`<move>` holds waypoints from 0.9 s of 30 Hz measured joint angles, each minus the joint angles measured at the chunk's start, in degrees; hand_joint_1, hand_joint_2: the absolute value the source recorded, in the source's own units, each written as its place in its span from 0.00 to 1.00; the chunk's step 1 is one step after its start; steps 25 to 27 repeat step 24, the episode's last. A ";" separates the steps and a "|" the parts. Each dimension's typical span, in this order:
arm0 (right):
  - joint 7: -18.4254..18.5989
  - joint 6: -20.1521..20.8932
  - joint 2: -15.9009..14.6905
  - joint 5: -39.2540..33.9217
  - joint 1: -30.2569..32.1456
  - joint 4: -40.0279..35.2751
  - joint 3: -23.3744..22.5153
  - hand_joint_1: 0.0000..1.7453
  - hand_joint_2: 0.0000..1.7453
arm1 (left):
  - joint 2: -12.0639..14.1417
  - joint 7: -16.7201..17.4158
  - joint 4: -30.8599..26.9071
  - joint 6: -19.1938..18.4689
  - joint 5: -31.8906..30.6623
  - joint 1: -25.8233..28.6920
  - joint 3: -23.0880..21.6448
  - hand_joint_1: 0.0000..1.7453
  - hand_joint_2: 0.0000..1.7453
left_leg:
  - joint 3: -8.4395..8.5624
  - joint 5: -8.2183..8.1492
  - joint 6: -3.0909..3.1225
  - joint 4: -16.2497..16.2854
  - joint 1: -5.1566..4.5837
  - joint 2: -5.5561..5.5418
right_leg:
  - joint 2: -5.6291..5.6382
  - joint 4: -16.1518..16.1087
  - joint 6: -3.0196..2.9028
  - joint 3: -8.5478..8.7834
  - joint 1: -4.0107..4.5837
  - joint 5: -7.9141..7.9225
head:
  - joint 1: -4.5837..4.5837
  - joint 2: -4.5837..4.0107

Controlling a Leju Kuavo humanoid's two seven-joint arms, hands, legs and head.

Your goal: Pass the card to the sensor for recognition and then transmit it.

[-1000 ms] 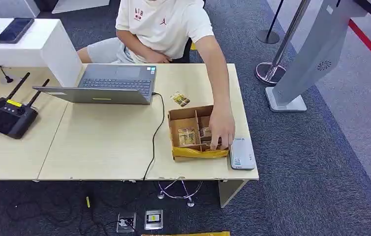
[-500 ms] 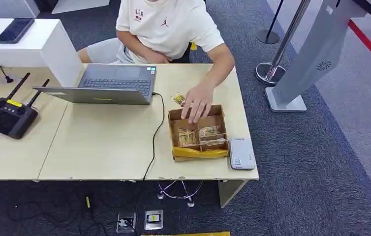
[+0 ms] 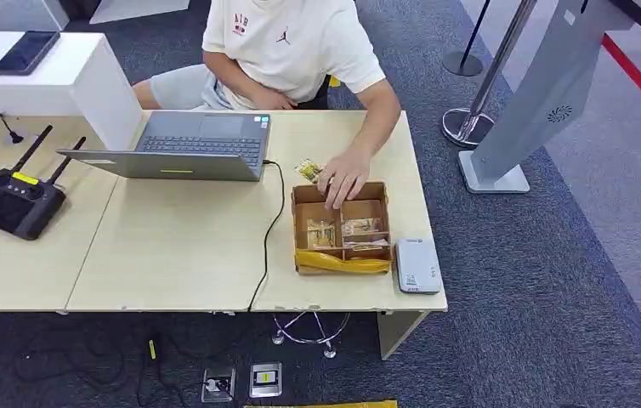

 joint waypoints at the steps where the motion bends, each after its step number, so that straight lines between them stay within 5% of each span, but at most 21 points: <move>1: -0.05 -0.13 0.09 0.00 0.00 0.02 0.00 0.00 1.00 | 0.02 0.00 0.00 0.00 -0.02 0.00 0.00 0.00 0.00 | 0.00 0.00 0.00 0.00 0.00 0.00 | 0.00 0.00 0.00 0.00 0.00 0.00 | 0.00 0.00; 27: -2.17 -0.33 0.39 1.40 0.28 0.35 1.57 0.00 1.00 | 0.13 -0.02 0.00 0.00 -0.61 -0.02 -0.02 0.00 0.00 | 0.01 0.00 0.00 0.00 0.00 0.00 | 0.00 0.00 0.00 -0.01 0.00 0.00 | 0.00 0.00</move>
